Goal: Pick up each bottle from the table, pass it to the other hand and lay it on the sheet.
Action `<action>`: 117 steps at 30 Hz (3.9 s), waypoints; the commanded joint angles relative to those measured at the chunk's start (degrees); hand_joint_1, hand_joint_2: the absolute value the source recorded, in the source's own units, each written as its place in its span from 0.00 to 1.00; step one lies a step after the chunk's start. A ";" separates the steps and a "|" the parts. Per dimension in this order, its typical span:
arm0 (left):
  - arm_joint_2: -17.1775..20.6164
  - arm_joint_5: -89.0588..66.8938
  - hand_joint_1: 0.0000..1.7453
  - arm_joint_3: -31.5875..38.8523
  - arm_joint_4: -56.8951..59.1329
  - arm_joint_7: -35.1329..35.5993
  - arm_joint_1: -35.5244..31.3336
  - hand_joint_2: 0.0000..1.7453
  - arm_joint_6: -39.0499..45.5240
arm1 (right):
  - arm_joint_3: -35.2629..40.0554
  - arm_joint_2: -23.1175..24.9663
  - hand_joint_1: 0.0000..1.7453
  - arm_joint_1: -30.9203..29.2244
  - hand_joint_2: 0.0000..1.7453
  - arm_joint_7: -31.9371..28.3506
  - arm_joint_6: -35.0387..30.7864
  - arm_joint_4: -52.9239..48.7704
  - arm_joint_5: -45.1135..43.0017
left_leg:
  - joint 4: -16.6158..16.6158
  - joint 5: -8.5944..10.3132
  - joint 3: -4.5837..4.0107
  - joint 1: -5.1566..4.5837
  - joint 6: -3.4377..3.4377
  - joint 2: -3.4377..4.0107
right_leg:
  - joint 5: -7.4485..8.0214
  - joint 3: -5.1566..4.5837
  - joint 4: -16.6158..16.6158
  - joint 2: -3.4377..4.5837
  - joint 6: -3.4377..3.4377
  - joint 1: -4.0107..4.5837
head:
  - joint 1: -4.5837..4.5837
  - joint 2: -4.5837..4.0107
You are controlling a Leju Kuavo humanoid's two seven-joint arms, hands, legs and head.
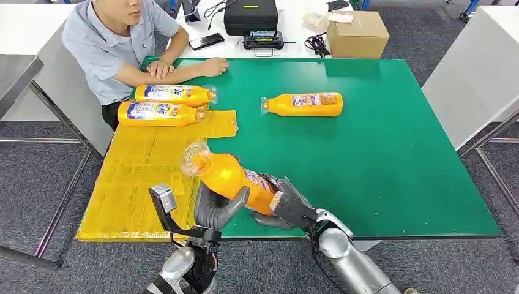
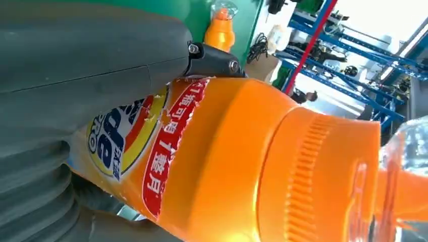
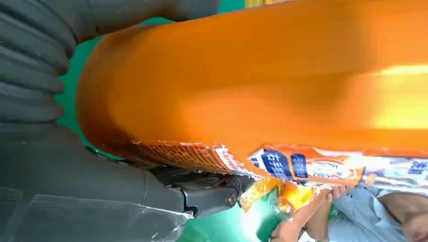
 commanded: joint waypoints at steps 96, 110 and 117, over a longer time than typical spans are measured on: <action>5.40 -113.25 0.00 14.57 48.43 39.59 -23.06 1.00 1.73 | -17.45 5.95 0.00 -0.13 1.00 -4.59 -9.18 22.66 17.90 | -0.12 0.09 1.05 0.05 -0.15 0.25 | 0.09 0.95 -0.04 0.18 -0.14 0.05 | 0.02 0.00; 6.96 -119.37 0.00 4.34 23.37 40.57 -14.51 1.00 8.34 | -20.46 5.19 0.00 5.63 1.00 -4.92 -11.12 18.55 19.18 | -0.01 0.03 0.82 0.08 -0.14 0.05 | -0.01 0.81 0.01 0.00 -0.13 0.08 | 0.02 0.00; 8.75 -121.56 0.00 2.63 13.64 41.44 -10.48 1.00 10.08 | -21.69 5.19 0.00 7.70 1.00 -4.76 -11.64 16.72 19.74 | -0.01 0.01 0.64 0.10 -0.18 0.03 | -0.03 0.64 -0.01 -0.01 -0.16 0.11 | 0.02 0.00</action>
